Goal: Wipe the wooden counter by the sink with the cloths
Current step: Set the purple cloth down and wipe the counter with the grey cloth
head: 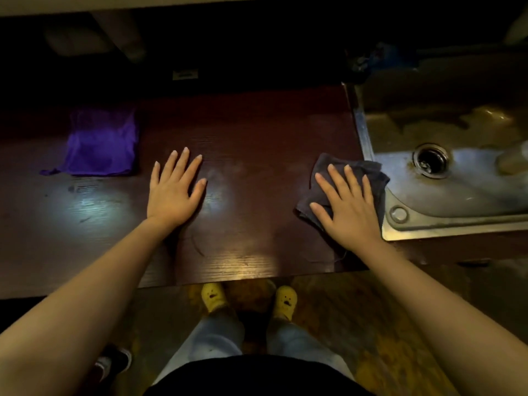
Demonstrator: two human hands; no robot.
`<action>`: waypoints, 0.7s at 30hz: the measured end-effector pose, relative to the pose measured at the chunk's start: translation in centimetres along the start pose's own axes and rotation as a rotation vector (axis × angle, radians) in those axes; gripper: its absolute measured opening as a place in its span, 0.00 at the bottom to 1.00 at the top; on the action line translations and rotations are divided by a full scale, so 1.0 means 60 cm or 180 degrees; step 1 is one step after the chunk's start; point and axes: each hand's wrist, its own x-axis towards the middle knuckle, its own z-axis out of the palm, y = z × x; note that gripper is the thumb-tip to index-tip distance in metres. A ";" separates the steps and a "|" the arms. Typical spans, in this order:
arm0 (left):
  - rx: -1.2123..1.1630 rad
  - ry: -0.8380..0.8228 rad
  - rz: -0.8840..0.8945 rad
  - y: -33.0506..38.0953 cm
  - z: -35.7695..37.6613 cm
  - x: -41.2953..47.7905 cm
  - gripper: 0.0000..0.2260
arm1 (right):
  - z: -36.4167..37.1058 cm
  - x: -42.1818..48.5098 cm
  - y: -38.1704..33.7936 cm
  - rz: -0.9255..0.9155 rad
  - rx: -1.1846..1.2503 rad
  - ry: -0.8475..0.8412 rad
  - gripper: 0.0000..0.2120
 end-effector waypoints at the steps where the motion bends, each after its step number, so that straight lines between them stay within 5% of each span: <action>1: -0.0010 0.0005 0.0062 0.003 -0.002 0.005 0.25 | -0.002 -0.018 -0.012 0.0166 -0.0007 0.0043 0.30; 11: -0.0245 -0.0141 0.0061 0.008 -0.013 0.000 0.24 | 0.027 -0.068 -0.239 0.0280 0.0183 -0.0031 0.32; 21: -0.2063 -0.0150 0.0067 -0.070 -0.075 -0.040 0.18 | 0.051 -0.010 -0.502 -0.0681 0.0365 -0.0502 0.30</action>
